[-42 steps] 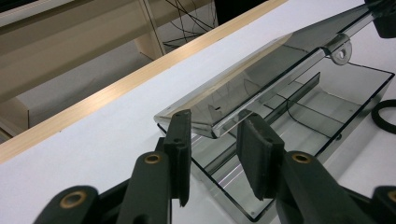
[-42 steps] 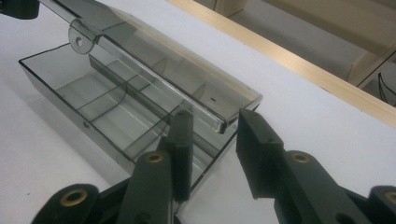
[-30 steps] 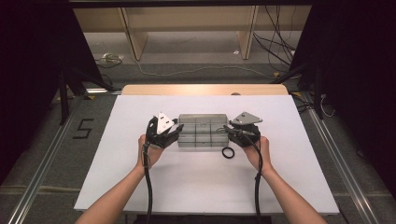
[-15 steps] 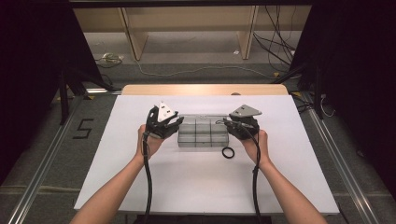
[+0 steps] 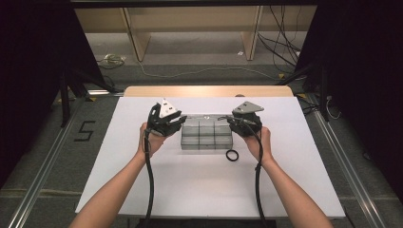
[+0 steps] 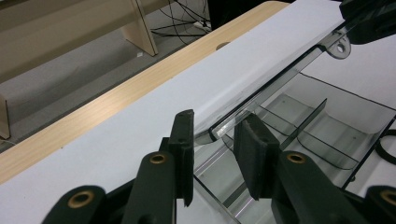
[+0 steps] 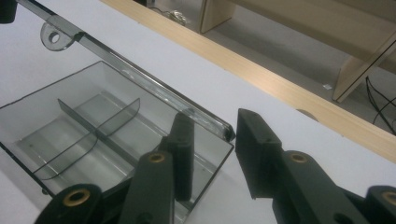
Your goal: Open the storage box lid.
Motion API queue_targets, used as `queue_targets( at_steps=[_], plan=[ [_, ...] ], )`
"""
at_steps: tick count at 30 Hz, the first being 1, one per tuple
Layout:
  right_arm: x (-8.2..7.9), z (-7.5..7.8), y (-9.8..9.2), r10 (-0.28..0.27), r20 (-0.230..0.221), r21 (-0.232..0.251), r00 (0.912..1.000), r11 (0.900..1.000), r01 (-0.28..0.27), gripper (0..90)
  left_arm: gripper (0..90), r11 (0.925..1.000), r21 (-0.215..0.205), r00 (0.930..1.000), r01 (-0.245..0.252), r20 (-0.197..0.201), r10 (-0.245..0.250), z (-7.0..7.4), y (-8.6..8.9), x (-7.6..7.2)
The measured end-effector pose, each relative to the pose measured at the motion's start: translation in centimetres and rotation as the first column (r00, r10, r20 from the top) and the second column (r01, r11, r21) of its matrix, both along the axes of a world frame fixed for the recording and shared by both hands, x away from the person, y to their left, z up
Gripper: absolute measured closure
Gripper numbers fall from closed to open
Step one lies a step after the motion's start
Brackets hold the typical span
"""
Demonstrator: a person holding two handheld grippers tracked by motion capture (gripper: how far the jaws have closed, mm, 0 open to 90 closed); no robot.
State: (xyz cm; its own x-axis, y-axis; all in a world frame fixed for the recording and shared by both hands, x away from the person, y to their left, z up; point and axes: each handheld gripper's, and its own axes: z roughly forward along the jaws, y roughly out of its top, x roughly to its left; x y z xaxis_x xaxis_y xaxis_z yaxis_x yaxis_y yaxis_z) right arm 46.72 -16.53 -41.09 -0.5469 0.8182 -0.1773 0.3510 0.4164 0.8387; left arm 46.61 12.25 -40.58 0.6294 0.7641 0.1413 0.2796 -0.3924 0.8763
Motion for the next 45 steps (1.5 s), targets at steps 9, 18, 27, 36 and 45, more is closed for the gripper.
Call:
queue_targets(
  at_steps=[9,18,27,36,45],
  plan=[
    [0.7,0.1,-0.4,-0.015,-0.006,0.042,0.9999,0.999,0.015,74.1,69.2,0.9983,-0.055,0.9998,-0.017,0.007,0.017,0.1,0.3,0.7],
    [1.5,0.0,-0.5,-0.035,-0.013,0.081,0.9993,0.996,0.036,75.8,67.9,0.9945,-0.098,0.9984,-0.036,0.039,0.040,-0.6,0.3,1.5],
    [2.0,-0.2,-0.5,-0.045,-0.023,0.100,0.9987,0.994,0.047,75.7,68.8,0.9904,-0.116,0.9970,-0.075,0.007,0.077,-2.2,0.1,2.5],
    [2.7,-0.7,-0.2,-0.056,-0.039,0.080,0.9977,0.995,0.059,75.3,76.7,0.9877,-0.125,0.9953,-0.093,-0.036,0.090,-3.7,0.5,3.5],
    [2.6,-0.8,-0.3,-0.062,-0.048,0.108,0.9969,0.992,0.067,75.5,79.0,0.9827,-0.156,0.9934,-0.100,-0.072,0.090,-4.0,0.9,3.8]
  ],
)
